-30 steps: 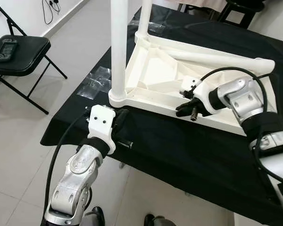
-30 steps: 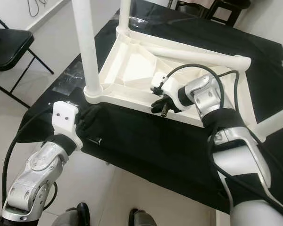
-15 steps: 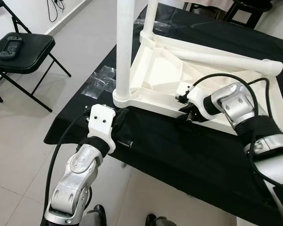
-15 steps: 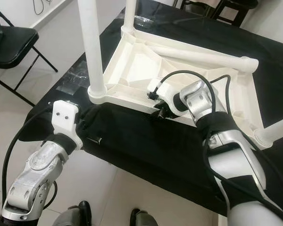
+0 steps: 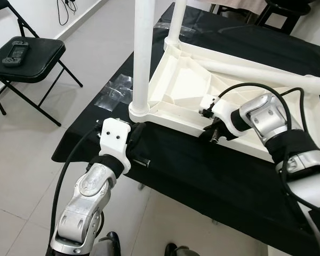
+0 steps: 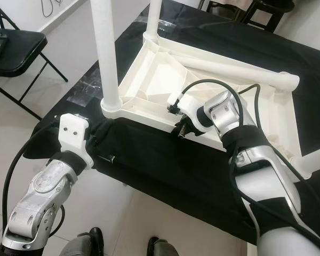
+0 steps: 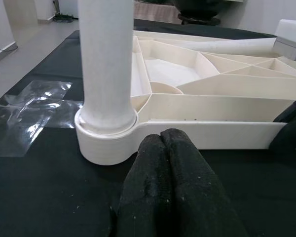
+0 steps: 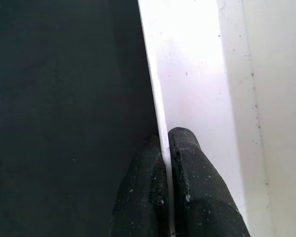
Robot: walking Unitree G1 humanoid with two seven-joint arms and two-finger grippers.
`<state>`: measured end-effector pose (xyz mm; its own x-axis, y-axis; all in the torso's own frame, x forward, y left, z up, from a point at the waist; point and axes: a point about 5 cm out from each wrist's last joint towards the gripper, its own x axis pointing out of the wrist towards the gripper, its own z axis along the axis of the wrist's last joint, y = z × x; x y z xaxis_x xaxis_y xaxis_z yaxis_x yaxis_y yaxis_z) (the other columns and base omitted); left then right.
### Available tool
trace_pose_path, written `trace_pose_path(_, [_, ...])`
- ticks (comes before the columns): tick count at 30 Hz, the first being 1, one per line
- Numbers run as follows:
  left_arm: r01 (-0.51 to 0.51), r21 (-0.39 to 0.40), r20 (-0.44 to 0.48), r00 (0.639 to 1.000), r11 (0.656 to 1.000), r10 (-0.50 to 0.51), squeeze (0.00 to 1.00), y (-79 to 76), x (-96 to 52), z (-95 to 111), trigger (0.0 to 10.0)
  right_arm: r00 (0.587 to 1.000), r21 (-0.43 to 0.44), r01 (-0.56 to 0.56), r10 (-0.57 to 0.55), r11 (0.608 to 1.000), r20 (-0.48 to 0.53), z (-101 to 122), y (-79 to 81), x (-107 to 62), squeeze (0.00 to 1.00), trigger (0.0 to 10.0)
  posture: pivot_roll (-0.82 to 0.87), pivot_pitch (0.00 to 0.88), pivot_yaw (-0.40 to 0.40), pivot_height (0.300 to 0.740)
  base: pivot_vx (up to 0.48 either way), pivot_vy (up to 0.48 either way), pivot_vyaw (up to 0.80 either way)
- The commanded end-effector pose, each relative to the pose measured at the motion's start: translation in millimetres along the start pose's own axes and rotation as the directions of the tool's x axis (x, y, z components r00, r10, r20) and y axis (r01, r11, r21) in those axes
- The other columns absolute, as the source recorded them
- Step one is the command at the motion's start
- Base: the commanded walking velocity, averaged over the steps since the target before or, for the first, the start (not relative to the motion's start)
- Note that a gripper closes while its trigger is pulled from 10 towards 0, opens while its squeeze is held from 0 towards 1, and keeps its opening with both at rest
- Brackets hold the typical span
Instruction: Building children table
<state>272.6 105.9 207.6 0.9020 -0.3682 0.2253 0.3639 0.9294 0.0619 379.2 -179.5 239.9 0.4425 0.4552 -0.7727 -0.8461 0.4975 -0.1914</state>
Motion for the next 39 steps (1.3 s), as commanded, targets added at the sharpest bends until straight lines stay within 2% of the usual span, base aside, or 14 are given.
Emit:
trace_pose_path(1, [0.006,-0.003,-0.009,1.000,1.000,-0.006,0.00,-2.6,-1.0,-3,10.0,0.999,0.106,-0.044,0.045,0.993,-0.007,-15,5.7,11.3,0.00,0.0,0.00,0.255,-0.147,0.740,0.000,0.000,0.00])
trace_pose_path(5, [0.008,0.001,-0.009,1.000,1.000,-0.008,0.00,-1.8,-1.1,-3,10.0,0.992,0.167,-0.109,0.097,0.980,0.076,-4,17.6,20.0,0.00,0.0,0.00,0.254,-0.138,0.740,0.000,0.000,0.00])
trace_pose_path(12, [0.009,0.002,-0.009,1.000,1.000,-0.009,0.00,-1.7,-1.1,-3,10.0,0.990,0.182,-0.121,0.105,0.976,0.095,-1,20.2,22.2,0.00,0.0,0.00,0.254,-0.138,0.740,0.000,0.000,0.00])
trace_pose_path(15, [0.015,0.004,-0.008,1.000,1.000,-0.015,0.00,-2.1,-0.7,-2,10.0,0.980,0.291,-0.103,0.047,0.951,0.195,18,30.3,41.9,0.00,0.0,0.02,0.254,-0.127,0.740,0.000,0.000,0.00])
trace_pose_path(17, [0.015,0.004,-0.008,1.000,1.000,-0.015,0.00,-2.1,-0.7,-2,10.0,0.980,0.291,-0.103,0.047,0.951,0.195,18,30.3,41.9,0.00,0.0,0.02,0.254,-0.127,0.740,0.000,0.000,0.00])
trace_pose_path(20, [0.018,0.010,-0.007,1.000,1.000,-0.018,0.00,-2.0,-0.8,-1,10.0,0.964,0.445,-0.013,-0.107,0.895,0.244,33,31.7,59.3,0.00,0.0,0.03,0.253,-0.122,0.740,0.000,0.000,0.00])
trace_pose_path(21, [0.018,0.010,-0.007,1.000,1.000,-0.018,0.00,-2.0,-0.8,-1,10.0,0.964,0.445,-0.013,-0.107,0.895,0.244,33,31.7,59.3,0.00,0.0,0.03,0.253,-0.122,0.740,0.000,0.000,0.00])
trace_pose_path(22, [0.017,0.011,-0.007,1.000,1.000,-0.016,0.00,-1.7,-0.9,-1,10.0,0.952,0.506,0.030,-0.179,0.862,0.248,40,31.8,65.2,0.00,0.0,0.03,0.253,-0.122,0.740,0.000,0.000,0.00])
trace_pose_path(29, [0.022,0.008,-0.006,1.000,1.000,-0.022,0.00,-5.0,-0.1,-1,10.0,0.905,0.610,0.139,-0.350,0.780,0.242,58,31.4,71.3,0.00,0.0,0.04,0.252,-0.127,0.740,0.000,0.000,0.00])
trace_pose_path(30, [0.024,0.008,-0.006,1.000,1.000,-0.024,0.00,-6.0,0.3,-1,10.0,0.857,0.652,0.199,-0.453,0.731,0.246,66,26.1,68.5,0.00,0.0,0.04,0.252,-0.128,0.740,0.000,0.000,0.00])
trace_pose_path(32, [0.024,0.008,-0.006,1.000,1.000,-0.024,0.00,-6.0,0.3,-1,10.0,0.857,0.652,0.199,-0.453,0.731,0.246,66,26.1,68.5,0.00,0.0,0.04,0.252,-0.128,0.740,0.000,0.000,0.00])
trace_pose_path(35, [0.019,0.014,-0.005,1.000,1.000,-0.019,0.00,-5.0,0.0,-1,10.0,0.749,0.718,0.244,-0.597,0.651,0.287,85,17.8,59.1,0.00,0.0,0.05,0.253,-0.136,0.740,0.000,0.000,0.00])
trace_pose_path(38, [0.015,0.017,-0.004,1.000,1.000,-0.015,0.00,-4.3,-0.3,0,10.0,0.725,0.742,0.240,-0.624,0.625,0.291,95,19.4,58.2,0.00,0.0,0.05,0.253,-0.136,0.740,0.000,0.000,0.00])
trace_pose_path(39, [0.015,0.017,-0.004,1.000,1.000,-0.015,0.00,-4.4,-0.4,0,10.0,0.719,0.750,0.244,-0.633,0.615,0.285,99,21.4,59.0,0.00,3.5,0.06,0.253,-0.138,0.740,0.000,0.000,0.00])
